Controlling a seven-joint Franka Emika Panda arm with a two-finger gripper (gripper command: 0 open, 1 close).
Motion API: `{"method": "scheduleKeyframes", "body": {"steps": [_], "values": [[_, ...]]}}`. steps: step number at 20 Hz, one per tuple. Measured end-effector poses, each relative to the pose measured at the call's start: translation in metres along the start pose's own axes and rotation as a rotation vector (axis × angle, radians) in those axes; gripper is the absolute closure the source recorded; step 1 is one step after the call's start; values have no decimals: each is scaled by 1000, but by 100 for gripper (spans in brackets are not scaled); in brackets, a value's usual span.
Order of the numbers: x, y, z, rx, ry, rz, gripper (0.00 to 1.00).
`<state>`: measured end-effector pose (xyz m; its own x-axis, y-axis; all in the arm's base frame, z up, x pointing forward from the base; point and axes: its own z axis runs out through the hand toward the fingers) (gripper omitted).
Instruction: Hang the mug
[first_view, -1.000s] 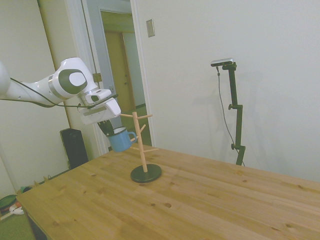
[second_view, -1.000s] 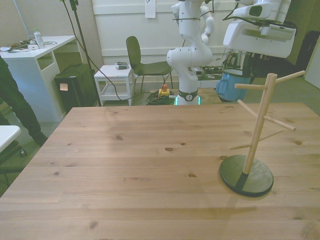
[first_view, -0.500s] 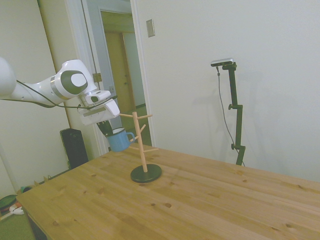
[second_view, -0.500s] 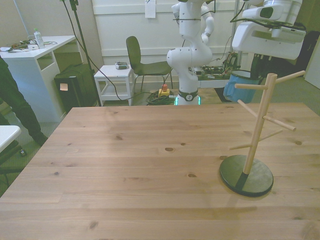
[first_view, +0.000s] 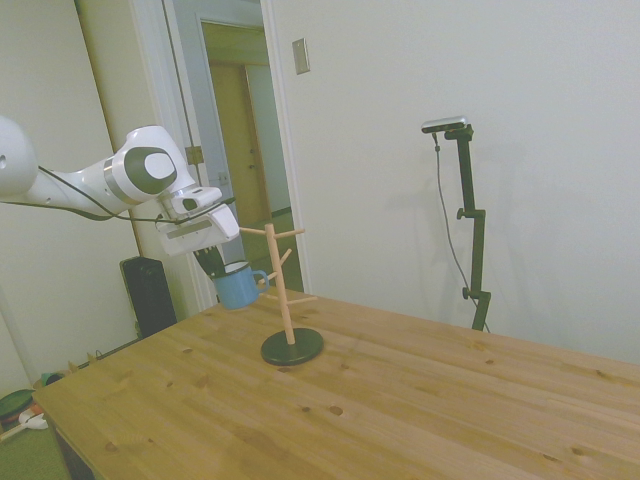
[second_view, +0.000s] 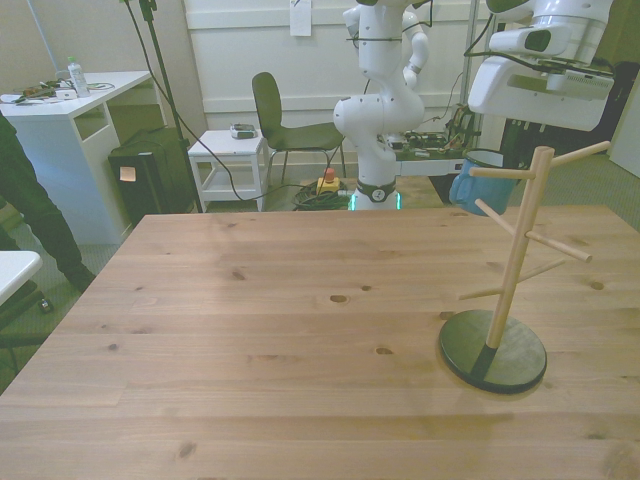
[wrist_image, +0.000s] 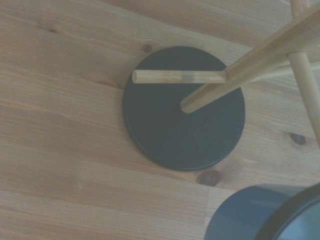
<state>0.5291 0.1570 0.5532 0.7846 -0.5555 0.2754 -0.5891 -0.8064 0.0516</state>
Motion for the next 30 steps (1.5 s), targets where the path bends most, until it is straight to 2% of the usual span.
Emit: {"method": "scheduleKeyframes", "body": {"steps": [17, 27, 28, 30], "values": [[21, -16, -1, 9, -7, 11, 100], [32, -46, 9, -5, -5, 4, 100], [33, -48, 8, -5, -5, 8, 0], [32, -50, 7, -6, -1, 22, 0]]}}
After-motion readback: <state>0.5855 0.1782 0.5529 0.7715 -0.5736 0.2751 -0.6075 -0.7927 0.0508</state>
